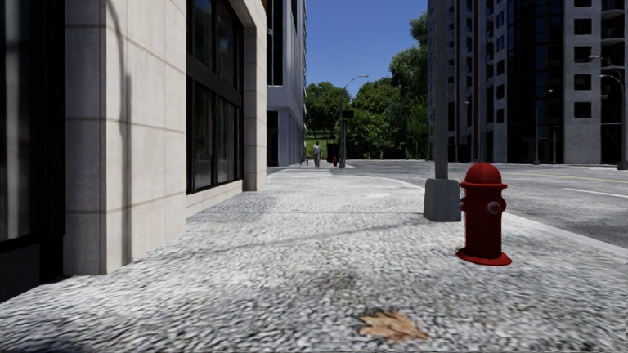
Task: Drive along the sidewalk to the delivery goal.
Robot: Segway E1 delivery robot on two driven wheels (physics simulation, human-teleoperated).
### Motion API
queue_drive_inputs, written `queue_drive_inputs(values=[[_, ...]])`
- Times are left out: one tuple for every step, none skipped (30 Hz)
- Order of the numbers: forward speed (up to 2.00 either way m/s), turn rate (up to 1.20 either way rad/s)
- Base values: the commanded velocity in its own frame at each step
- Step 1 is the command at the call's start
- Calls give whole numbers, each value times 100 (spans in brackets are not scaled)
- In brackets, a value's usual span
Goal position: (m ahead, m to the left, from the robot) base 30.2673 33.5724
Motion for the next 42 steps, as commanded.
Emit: queue_drive_inputs(values=[[200, 0], [200, 0], [200, 0], [200, 0], [200, 0], [200, 0], [200, 0], [200, 0], [200, 0], [200, 0], [200, 0], [200, 0], [200, 0], [200, 0], [200, 0], [200, 0], [200, 0], [200, 0], [200, 0], [200, 0], [200, 0], [200, 0], [200, 0], [200, 0], [200, 0], [200, 0], [200, 0], [200, 0], [200, 0], [200, 0], [200, 0], [200, 0], [200, 0], [200, 0], [200, 0], [200, 0], [200, 0], [200, 0], [200, 0], [200, 0], [200, 0], [200, 0]])
